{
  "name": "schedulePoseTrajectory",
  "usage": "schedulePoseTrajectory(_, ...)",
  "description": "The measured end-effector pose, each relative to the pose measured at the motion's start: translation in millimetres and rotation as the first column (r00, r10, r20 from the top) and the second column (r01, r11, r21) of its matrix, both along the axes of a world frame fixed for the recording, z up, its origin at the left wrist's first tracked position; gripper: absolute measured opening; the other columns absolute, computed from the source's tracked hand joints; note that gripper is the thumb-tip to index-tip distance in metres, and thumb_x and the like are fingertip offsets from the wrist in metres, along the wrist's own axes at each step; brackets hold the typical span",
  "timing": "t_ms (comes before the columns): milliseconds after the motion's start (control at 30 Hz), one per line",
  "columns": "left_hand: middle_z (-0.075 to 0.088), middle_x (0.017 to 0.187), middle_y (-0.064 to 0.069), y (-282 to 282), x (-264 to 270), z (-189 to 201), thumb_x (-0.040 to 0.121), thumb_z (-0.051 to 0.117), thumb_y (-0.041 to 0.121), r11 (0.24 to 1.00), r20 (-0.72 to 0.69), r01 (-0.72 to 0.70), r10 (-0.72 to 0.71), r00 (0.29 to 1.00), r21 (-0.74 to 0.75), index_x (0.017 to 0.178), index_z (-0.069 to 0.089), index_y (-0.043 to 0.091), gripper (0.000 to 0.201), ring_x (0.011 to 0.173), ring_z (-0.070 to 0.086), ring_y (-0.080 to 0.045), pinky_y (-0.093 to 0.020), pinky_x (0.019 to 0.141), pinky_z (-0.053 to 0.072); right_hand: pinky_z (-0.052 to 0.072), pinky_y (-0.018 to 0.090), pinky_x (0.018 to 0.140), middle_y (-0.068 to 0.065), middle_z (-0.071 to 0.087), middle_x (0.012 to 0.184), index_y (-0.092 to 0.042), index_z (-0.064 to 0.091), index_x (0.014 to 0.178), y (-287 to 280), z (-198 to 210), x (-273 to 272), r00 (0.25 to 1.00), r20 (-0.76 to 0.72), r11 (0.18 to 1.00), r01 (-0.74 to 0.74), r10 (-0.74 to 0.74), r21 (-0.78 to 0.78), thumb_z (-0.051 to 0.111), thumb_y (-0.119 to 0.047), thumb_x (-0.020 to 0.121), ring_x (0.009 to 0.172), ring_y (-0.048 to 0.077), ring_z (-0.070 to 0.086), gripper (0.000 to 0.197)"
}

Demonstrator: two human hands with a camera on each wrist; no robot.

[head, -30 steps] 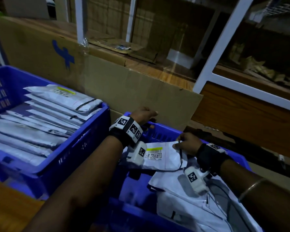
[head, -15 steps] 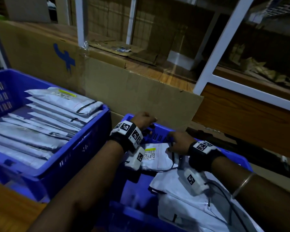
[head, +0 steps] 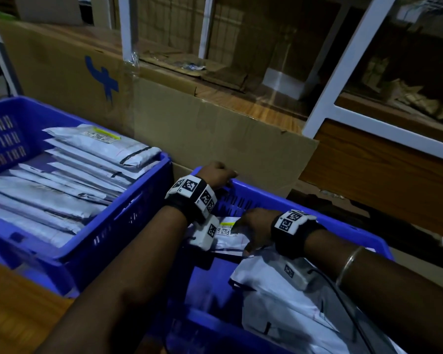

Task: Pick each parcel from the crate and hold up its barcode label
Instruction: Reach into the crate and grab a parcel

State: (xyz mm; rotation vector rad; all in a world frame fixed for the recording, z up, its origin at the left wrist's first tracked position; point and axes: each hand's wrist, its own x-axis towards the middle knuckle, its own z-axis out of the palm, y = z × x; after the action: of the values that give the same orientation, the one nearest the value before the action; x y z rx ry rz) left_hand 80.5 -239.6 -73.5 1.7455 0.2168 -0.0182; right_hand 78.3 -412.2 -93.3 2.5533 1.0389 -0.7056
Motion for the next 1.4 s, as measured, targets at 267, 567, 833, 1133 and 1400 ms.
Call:
schedulePoseTrajectory(267,0.065,0.071,-0.006,-1,1,-4,0.092,0.063,0.025,0.999,-0.011,0.015,-0.015,1.0,0.04,0.079,0.058,0.011,0.02,0.059,0.061,-0.013,-0.02,0.049,0.042,0.046,0.033,0.1,0.006,0.061,0.125,-0.026,0.061,0.129,5,-10,4,1.0,-0.013,0.998,-0.005,0.006,0.06,0.083,-0.051,0.067,0.115,0.026,0.057,0.07)
schedulePoseTrajectory(567,0.065,0.068,-0.004,-6,2,-4,0.093,0.06,0.027,0.991,-0.029,0.072,-0.07,0.997,0.115,0.08,0.058,0.011,0.021,0.05,0.058,-0.012,-0.018,0.045,0.038,0.042,0.023,0.092,0.001,0.063,0.124,-0.028,0.063,0.128,0,-6,5,1.0,-0.027,0.997,-0.002,0.004,0.072,0.083,-0.047,0.07,0.115,0.021,0.058,0.065)
schedulePoseTrajectory(833,0.058,0.061,-0.003,-17,1,-7,0.092,0.063,0.025,0.984,-0.019,0.092,-0.09,0.996,0.153,0.072,0.056,0.013,0.024,0.044,0.054,-0.011,-0.017,0.042,0.037,0.043,0.023,0.08,0.0,0.07,0.11,-0.023,0.065,0.122,-15,17,1,0.995,-0.009,0.973,0.097,-0.097,0.209,0.081,-0.039,0.076,0.098,0.018,0.064,0.052)
schedulePoseTrajectory(1133,0.059,0.068,-0.01,-36,-13,-4,0.094,0.061,0.028,0.92,-0.047,0.28,-0.278,0.959,0.274,0.076,0.059,0.01,0.025,0.055,0.052,-0.019,-0.02,0.048,0.036,0.046,0.023,0.067,0.002,0.072,0.09,-0.019,0.074,0.099,-76,63,-21,0.981,0.05,0.961,0.17,-0.185,0.219,0.076,-0.027,0.081,0.08,0.016,0.063,0.02)
schedulePoseTrajectory(1400,0.056,0.065,-0.002,-55,-27,-8,0.093,0.062,0.034,0.868,-0.091,0.337,-0.327,0.941,0.365,0.071,0.058,0.017,0.028,0.054,0.052,-0.017,-0.024,0.049,0.044,0.048,0.024,0.074,0.004,0.074,0.094,-0.016,0.075,0.095,-126,62,-43,0.937,0.017,0.933,0.347,-0.35,0.093,0.079,-0.046,0.076,0.087,0.018,0.067,0.037)
